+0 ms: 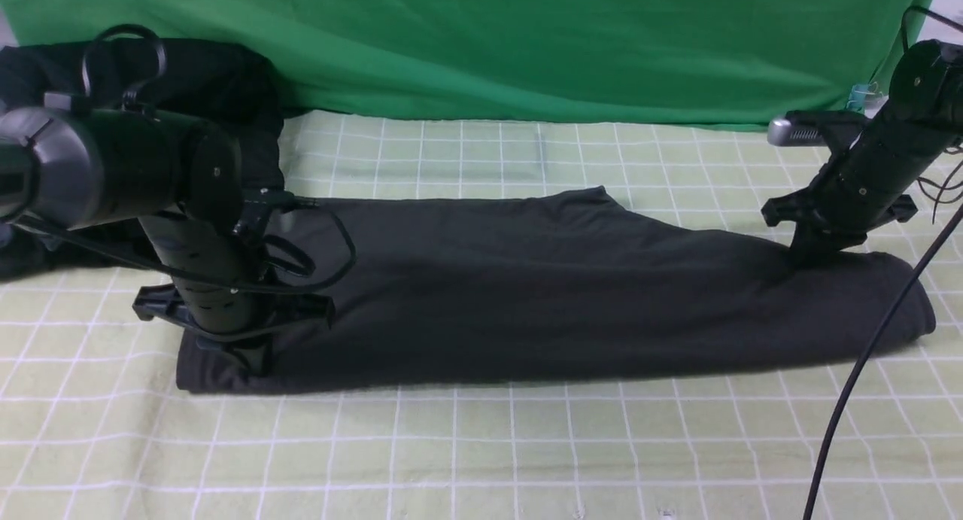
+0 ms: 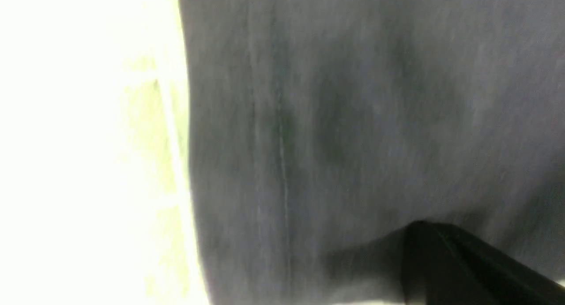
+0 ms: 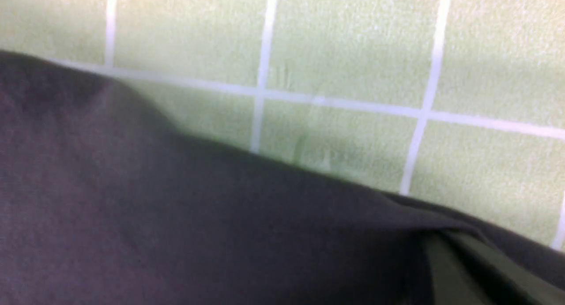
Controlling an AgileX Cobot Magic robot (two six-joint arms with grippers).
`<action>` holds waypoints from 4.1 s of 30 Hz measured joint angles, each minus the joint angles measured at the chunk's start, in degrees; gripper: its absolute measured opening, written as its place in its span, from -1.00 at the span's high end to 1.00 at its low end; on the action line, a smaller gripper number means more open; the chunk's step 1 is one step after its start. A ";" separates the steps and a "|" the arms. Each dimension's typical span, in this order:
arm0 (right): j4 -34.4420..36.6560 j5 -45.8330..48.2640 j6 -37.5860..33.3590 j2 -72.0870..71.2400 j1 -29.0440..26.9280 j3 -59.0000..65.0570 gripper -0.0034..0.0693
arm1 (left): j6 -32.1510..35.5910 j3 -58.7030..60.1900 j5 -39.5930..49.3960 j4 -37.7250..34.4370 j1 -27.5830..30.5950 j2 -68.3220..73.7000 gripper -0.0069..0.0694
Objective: Fold a long-sleeved shirt over a green coffee tablecloth.
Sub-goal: 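Pull the folded dark garment lengthwise by its ends to straighten it flat on the table, then fold the right end of the dark garment over onto its left end with the right gripper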
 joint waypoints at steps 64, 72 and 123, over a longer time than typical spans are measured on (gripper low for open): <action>-3.41 8.29 1.59 -11.85 -16.08 10.45 0.83 | -0.72 -1.09 4.30 2.18 0.21 -21.84 0.83; -4.78 12.47 3.39 -20.14 -14.89 7.30 0.83 | -0.72 -1.09 3.87 4.18 0.21 -23.83 0.83; 17.13 -5.41 11.88 3.83 41.99 -22.75 -0.61 | 6.93 -1.09 1.70 -12.04 15.63 -24.01 0.83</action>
